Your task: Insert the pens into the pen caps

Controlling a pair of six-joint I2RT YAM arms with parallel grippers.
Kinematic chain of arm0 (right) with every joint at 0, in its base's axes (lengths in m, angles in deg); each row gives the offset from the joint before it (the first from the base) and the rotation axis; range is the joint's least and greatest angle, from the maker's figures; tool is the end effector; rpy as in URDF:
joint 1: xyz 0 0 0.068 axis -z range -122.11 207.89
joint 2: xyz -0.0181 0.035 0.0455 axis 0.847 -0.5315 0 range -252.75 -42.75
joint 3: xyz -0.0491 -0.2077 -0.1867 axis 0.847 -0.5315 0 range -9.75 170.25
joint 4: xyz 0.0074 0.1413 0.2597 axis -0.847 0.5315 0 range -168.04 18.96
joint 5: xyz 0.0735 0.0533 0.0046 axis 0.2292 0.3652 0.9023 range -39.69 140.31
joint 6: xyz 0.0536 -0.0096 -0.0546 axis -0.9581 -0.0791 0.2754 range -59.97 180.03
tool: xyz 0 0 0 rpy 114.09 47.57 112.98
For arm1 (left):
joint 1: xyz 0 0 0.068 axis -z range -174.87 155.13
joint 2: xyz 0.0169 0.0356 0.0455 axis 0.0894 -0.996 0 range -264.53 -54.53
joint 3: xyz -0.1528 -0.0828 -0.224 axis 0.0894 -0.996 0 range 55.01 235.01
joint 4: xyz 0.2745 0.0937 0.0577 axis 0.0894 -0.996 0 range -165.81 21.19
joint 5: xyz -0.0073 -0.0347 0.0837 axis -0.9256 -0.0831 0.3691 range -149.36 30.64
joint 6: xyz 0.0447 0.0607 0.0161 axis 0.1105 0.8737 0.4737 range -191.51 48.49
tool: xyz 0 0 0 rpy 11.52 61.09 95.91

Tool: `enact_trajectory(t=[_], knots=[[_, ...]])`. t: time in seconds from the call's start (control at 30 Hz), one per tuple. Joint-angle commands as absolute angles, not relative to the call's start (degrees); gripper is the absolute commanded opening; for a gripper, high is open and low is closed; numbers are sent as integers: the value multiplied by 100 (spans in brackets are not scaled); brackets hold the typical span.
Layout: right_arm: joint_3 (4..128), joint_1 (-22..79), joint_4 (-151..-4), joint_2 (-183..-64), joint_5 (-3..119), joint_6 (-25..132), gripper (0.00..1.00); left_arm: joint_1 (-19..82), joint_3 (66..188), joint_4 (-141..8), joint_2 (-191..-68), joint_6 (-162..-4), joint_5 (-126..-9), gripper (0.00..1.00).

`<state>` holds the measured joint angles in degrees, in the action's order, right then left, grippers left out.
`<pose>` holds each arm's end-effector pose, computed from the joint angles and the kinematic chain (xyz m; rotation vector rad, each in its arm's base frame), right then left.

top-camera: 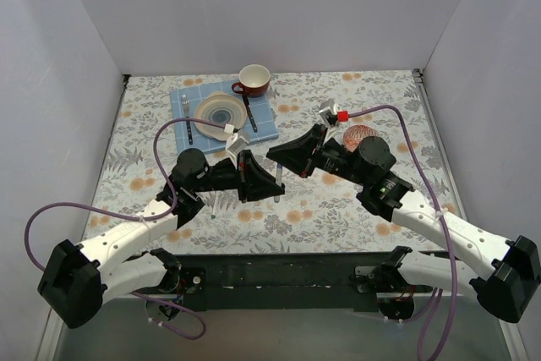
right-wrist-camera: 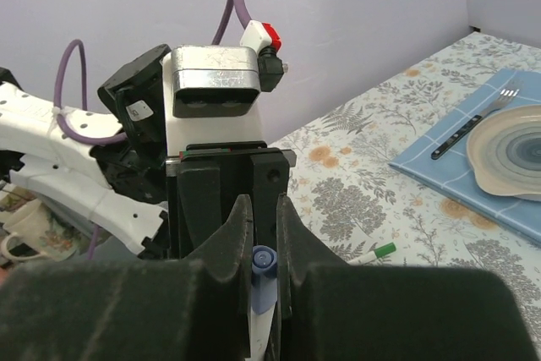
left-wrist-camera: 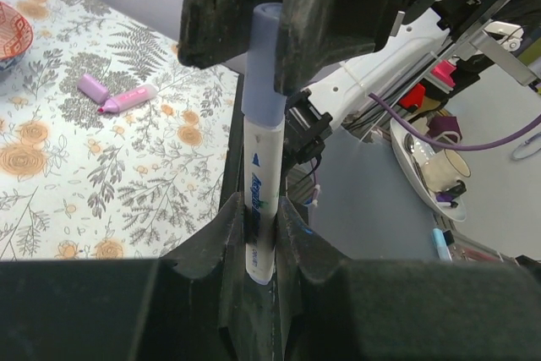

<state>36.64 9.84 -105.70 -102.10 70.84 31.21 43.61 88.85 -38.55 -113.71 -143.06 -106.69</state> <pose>0.1824 0.2374 0.3799 -0.5687 1.3512 1.3525 0.1869 -0.2101 0.2938 0.3060 1.9316 -2.0188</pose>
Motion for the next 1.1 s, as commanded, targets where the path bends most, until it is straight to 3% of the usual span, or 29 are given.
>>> enact_trajectory(t=[0.0,0.2,0.5,0.7,1.07], knots=[[3209,613,-9597,-10103,7334,3375,1,4284,9508,-3787,-11228,-14130,-9593,0],[2928,612,-9562,-10050,7720,3402,1,4231,9719,-3955,-11333,-13893,-9618,0],[2427,621,-10353,-9988,8660,3006,1,3941,9649,-3058,-11597,-14473,-10462,0],[2286,604,-10388,-9988,8959,2883,1,3915,9921,-3409,-11649,-14174,-10418,0],[1732,314,-11135,-10111,8530,2013,1,3827,10097,-3427,-11904,-13963,-10129,0]])
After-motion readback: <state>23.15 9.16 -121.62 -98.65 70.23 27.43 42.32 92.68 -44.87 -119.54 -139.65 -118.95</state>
